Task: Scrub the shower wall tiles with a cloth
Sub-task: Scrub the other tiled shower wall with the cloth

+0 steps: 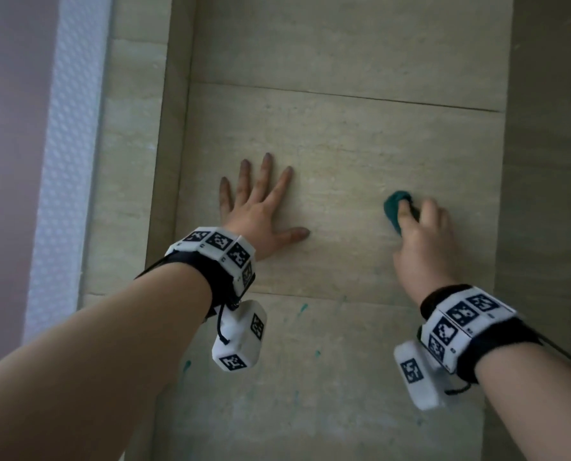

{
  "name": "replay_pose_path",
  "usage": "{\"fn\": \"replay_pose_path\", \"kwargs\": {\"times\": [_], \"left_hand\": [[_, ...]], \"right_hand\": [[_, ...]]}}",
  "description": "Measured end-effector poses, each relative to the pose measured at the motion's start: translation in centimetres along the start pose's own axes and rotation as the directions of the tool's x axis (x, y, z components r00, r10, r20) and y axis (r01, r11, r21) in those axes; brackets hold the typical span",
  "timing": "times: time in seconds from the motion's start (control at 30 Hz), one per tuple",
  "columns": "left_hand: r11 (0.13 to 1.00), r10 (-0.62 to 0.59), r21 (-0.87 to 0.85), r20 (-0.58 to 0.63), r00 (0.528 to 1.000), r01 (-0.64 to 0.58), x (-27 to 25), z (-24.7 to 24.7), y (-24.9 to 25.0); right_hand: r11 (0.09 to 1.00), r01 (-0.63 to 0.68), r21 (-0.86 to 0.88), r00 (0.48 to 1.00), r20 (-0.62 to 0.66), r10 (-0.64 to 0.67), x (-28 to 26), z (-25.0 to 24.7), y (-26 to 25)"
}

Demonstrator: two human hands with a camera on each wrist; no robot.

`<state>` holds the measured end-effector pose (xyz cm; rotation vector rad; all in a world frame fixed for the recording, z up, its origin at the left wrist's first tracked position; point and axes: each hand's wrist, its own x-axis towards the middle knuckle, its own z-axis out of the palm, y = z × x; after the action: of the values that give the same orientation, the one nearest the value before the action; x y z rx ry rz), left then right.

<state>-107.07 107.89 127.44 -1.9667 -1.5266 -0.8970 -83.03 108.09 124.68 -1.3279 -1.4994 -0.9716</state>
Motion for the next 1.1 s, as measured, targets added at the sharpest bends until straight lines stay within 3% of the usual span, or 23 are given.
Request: {"fn": "replay_pose_path", "kwargs": {"times": [0.07, 0.13, 0.17, 0.23, 0.3, 0.33, 0.37, 0.4, 0.47, 0.53, 0.6, 0.63, 0.67, 0.73, 0.77, 0.83, 0.9, 0.97, 1.03, 1.1], "left_hand": [[1.000, -0.002, -0.002, 0.003, 1.000, 0.002, 0.1, 0.0, 0.0], [1.000, -0.003, 0.002, -0.004, 1.000, 0.003, 0.1, 0.1, 0.0], [1.000, -0.004, 0.005, -0.007, 1.000, 0.004, 0.1, 0.1, 0.0], [1.000, -0.009, 0.008, -0.002, 1.000, 0.009, 0.0, 0.0, -0.1], [1.000, -0.007, 0.005, 0.003, 1.000, 0.007, -0.1, -0.1, 0.0], [1.000, -0.007, 0.004, 0.003, 1.000, 0.007, -0.1, -0.1, 0.0], [1.000, -0.008, 0.004, 0.002, 1.000, 0.008, -0.1, -0.1, 0.0], [1.000, -0.009, 0.003, 0.002, 1.000, 0.009, -0.1, -0.1, 0.0], [1.000, -0.009, 0.005, -0.001, 1.000, 0.009, -0.1, 0.0, 0.1], [1.000, -0.009, 0.009, -0.008, 1.000, 0.009, 0.0, 0.1, 0.0], [1.000, -0.008, 0.007, -0.015, 1.000, 0.008, 0.0, 0.2, -0.1], [1.000, -0.007, 0.006, -0.018, 1.000, 0.007, 0.1, 0.3, -0.1], [1.000, -0.007, 0.006, -0.020, 1.000, 0.007, 0.1, 0.3, -0.2], [1.000, -0.008, 0.010, -0.018, 1.000, 0.008, 0.1, 0.2, -0.2], [1.000, -0.009, 0.012, -0.018, 1.000, 0.009, 0.0, 0.2, -0.1], [1.000, -0.007, 0.013, -0.024, 1.000, 0.008, -0.1, 0.2, -0.1], [1.000, -0.008, 0.014, -0.035, 0.999, 0.008, -0.1, 0.3, -0.1], [1.000, -0.006, 0.012, -0.038, 0.999, 0.006, -0.1, 0.4, 0.0], [1.000, -0.009, 0.012, -0.041, 0.999, 0.010, 0.0, 0.5, -0.1], [1.000, -0.014, 0.015, -0.045, 0.999, 0.015, 0.1, 0.7, -0.1]], "right_hand": [[0.997, -0.068, 0.040, 0.998, 0.005, 0.068, -0.7, 0.7, -1.2], [0.987, 0.137, 0.083, 0.990, -0.052, -0.133, -2.6, 2.3, -3.9], [0.950, 0.307, 0.058, 0.948, -0.102, -0.300, -3.9, 3.1, -5.1], [0.822, 0.570, -0.009, 0.811, -0.157, -0.564, -5.7, 4.0, -6.3], [0.737, 0.675, -0.036, 0.728, -0.126, -0.674, -5.8, 3.8, -5.8], [0.732, 0.679, -0.062, 0.723, -0.118, -0.680, -5.2, 3.6, -5.1], [0.765, 0.637, -0.093, 0.754, -0.131, -0.643, -4.6, 3.2, -4.2], [0.833, 0.540, -0.120, 0.819, -0.153, -0.553, -4.0, 2.9, -3.1], [0.957, 0.274, -0.092, 0.947, -0.149, -0.285, -3.3, 2.6, -1.0], [0.997, 0.065, -0.039, 0.993, -0.100, -0.069, -3.5, 2.6, -0.8], [1.000, 0.000, -0.030, 0.995, -0.100, -0.003, -3.9, 2.5, -2.7], [0.998, 0.049, -0.040, 0.994, -0.090, -0.053, -4.2, 2.7, -3.9], [0.988, 0.150, -0.043, 0.988, -0.028, -0.151, -4.8, 2.6, -5.2], [0.911, 0.410, -0.035, 0.910, 0.074, -0.407, -6.4, 2.6, -6.6], [0.864, 0.504, -0.019, 0.863, 0.053, -0.502, -6.8, 2.8, -6.4], [0.839, 0.540, -0.066, 0.840, -0.013, -0.542, -6.8, 2.8, -5.0], [0.921, 0.372, -0.114, 0.927, -0.004, -0.375, -5.8, 2.3, -2.8], [0.987, 0.079, -0.141, 0.994, 0.082, -0.068, -5.1, 1.3, -1.0], [0.982, -0.151, -0.116, 0.978, 0.130, 0.166, -4.9, 0.9, -0.5], [0.970, -0.222, -0.098, 0.963, 0.136, 0.234, -5.3, 1.4, -1.9]]}}
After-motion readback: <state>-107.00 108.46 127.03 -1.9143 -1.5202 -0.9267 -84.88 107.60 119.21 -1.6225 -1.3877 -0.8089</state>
